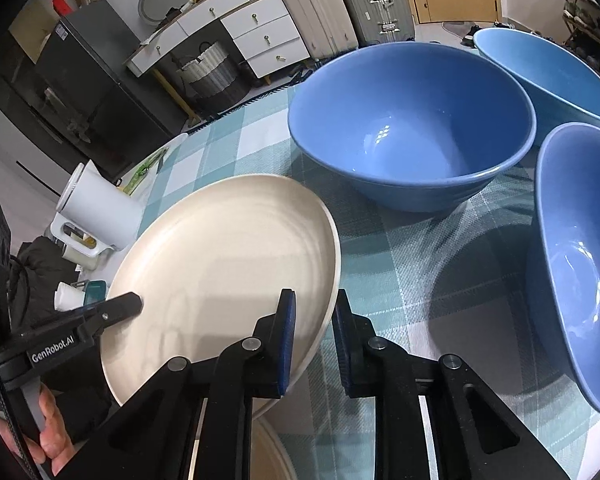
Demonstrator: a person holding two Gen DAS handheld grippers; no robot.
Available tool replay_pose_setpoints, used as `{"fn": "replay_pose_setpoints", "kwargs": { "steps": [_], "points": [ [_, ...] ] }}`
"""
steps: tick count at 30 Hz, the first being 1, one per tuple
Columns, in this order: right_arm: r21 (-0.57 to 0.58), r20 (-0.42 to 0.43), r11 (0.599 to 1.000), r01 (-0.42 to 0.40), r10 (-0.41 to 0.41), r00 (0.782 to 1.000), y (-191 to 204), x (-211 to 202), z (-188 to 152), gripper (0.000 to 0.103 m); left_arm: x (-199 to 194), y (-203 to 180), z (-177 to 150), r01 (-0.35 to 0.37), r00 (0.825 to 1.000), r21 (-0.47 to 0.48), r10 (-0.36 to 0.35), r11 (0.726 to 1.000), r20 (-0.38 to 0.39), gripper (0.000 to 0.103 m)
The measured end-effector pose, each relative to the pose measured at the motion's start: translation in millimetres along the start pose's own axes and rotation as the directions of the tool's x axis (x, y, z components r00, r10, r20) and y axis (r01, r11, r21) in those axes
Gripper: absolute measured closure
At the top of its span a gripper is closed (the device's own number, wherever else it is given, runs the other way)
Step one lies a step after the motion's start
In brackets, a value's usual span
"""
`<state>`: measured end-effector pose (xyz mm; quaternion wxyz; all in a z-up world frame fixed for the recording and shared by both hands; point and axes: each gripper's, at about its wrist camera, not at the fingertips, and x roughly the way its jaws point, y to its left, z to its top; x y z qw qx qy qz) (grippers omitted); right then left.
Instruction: Organize plates and bowls
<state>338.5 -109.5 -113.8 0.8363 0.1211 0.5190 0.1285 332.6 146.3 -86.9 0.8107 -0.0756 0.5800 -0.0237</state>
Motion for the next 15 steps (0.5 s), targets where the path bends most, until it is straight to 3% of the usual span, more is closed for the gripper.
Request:
{"fn": "replay_pose_setpoints", "kwargs": {
  "steps": [15],
  "points": [
    [-0.101,0.040,0.995,-0.015,0.019,0.999,21.0,-54.2,-43.6,0.085,-48.6,10.5,-62.1,0.038,0.996,-0.098,-0.030,0.994,0.088,0.087]
  ]
}}
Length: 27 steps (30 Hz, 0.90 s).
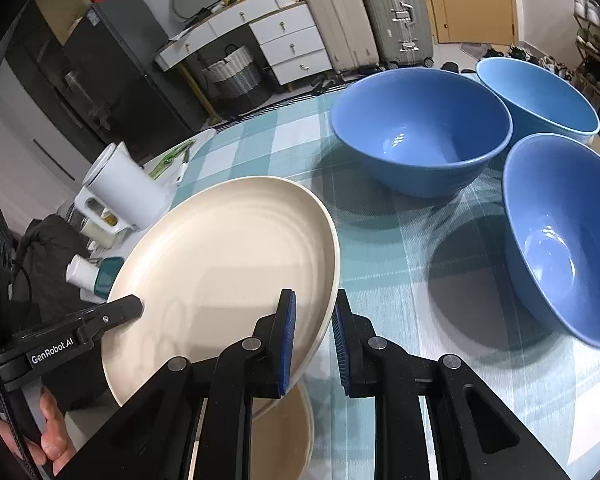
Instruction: Organize plates and bowls
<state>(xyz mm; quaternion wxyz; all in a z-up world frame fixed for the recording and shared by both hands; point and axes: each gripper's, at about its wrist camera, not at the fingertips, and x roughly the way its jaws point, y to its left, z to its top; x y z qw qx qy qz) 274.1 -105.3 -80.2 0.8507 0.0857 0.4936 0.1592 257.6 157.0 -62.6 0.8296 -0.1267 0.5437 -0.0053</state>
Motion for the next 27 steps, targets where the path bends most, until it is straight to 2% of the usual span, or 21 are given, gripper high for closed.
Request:
{"fn": "replay_pose_setpoints", "kwargs": {
  "steps": [6,10,15,27],
  "points": [
    [-0.071,0.005,0.997,-0.003,0.003,1.000,16.3,-20.1,-24.4,0.085,-17.2,5.4,-33.4,-0.017,1.000,-0.013,0.017,1.000,0.023,0.087],
    [-0.112,0.003,0.994,0.011,-0.011,1.000,23.8,-23.9,-39.7,0.085,-19.5,14.9,-53.7,-0.013,1.000,-0.064,0.015,0.998,0.025,0.087],
    [-0.115,-0.011,0.993,0.010,-0.012,1.000,24.1,-21.8,-51.4,0.085,-17.9,15.0,-75.8,-0.038,0.999,-0.066,0.039,0.997,0.020,0.087],
    [-0.136,-0.055,0.991,0.006,-0.014,0.998,25.4,-6.7,-73.9,0.085,-13.5,18.1,-100.8,-0.083,0.996,-0.046,0.084,0.995,0.007,0.087]
  ]
}}
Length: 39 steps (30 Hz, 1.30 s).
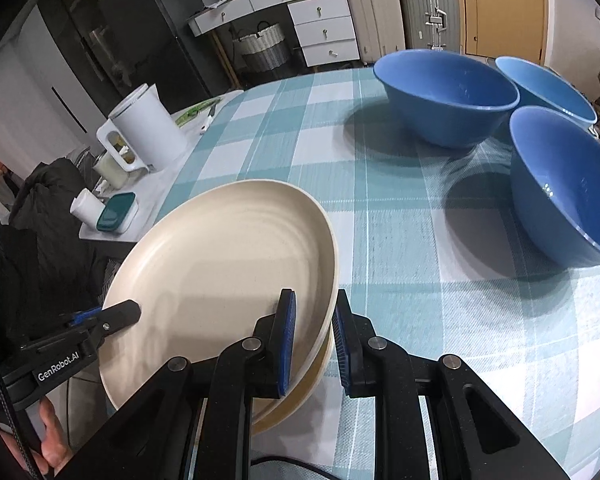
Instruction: Organize plates and bowls
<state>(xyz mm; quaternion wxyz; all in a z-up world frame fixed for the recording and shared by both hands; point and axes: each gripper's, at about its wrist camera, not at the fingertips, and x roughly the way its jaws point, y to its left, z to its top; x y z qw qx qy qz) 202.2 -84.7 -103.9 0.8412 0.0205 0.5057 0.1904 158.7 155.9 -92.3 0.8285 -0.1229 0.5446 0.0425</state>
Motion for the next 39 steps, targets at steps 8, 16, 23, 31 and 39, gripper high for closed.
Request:
{"fn": "replay_pose_setpoints", "kwargs": {
  "steps": [8,16,23,31,39],
  "points": [
    [-0.020,-0.023,1.000,0.019,-0.019,1.000,6.4,13.1,-9.2,0.085,7.3,4.3,-11.4,-0.036,0.999,0.022,0.036,0.999,-0.011,0.086],
    [-0.070,-0.014,0.996,0.050,-0.051,0.999,15.2,16.9,-13.6,0.084,7.3,-0.3,-15.9,-0.094,0.996,0.070,0.093,0.993,0.014,0.084],
    [-0.121,0.017,0.989,0.089,-0.087,0.996,23.1,18.0,-20.3,0.084,14.2,2.8,-22.7,-0.113,0.993,0.075,0.114,0.991,-0.013,0.083],
    [-0.178,0.043,0.973,0.144,-0.138,0.989,28.9,20.1,-22.8,0.082,15.8,-0.4,-24.4,-0.124,0.992,0.085,0.125,0.989,-0.007,0.083],
    [-0.229,0.062,0.953,0.196,-0.187,0.980,31.1,24.4,-27.6,0.081,19.4,0.0,-28.5,-0.124,0.992,0.089,0.127,0.988,-0.026,0.082]
  ]
}}
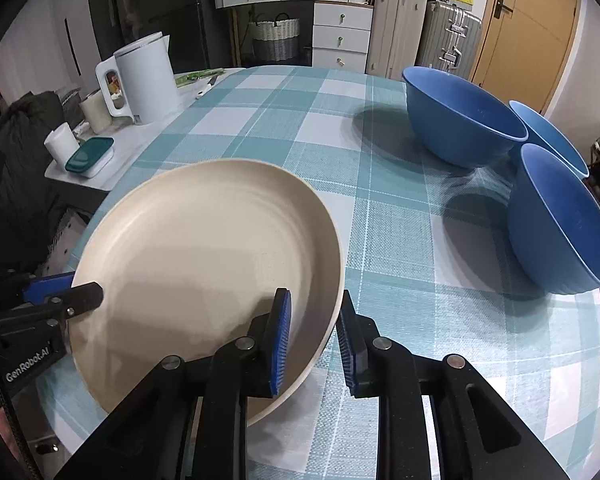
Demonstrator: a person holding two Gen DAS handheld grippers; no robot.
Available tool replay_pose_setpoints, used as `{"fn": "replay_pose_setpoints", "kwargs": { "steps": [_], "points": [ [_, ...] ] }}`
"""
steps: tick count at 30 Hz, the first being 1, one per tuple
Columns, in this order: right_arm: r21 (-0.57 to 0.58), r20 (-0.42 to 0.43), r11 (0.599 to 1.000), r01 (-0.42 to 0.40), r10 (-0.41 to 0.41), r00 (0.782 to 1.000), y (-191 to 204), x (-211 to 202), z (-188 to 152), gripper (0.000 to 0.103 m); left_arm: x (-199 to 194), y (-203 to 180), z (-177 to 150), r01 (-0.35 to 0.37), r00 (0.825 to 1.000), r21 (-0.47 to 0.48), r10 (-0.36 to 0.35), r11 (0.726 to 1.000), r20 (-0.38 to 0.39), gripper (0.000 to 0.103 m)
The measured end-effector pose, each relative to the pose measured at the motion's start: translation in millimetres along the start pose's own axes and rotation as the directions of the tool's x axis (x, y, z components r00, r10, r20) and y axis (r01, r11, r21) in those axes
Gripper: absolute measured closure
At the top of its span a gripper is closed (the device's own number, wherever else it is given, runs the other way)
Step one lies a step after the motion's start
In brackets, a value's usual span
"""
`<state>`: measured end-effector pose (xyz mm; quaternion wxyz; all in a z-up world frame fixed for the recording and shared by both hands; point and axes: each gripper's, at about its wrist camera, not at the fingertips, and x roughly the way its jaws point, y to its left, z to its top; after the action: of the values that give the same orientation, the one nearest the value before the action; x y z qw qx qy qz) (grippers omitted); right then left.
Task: Organize plates and bowls
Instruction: 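Lower the held plates onto the remaining cream plate and open both tools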
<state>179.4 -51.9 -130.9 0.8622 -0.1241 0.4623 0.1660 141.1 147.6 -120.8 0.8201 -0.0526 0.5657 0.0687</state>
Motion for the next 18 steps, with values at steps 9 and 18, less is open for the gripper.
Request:
{"fn": "replay_pose_setpoints", "kwargs": {
  "steps": [9,18],
  "points": [
    [-0.022,-0.002,1.000,0.006,-0.006,1.000,0.5,0.3,-3.0,0.081,-4.4,1.5,-4.4,-0.007,1.000,-0.008,0.008,1.000,0.008,0.080],
    [0.042,0.023,0.998,-0.056,0.055,0.998,-21.1,-7.5,-10.9,0.080,-26.5,8.9,-13.4,0.017,0.996,-0.063,-0.012,0.998,0.089,0.070]
  ]
}}
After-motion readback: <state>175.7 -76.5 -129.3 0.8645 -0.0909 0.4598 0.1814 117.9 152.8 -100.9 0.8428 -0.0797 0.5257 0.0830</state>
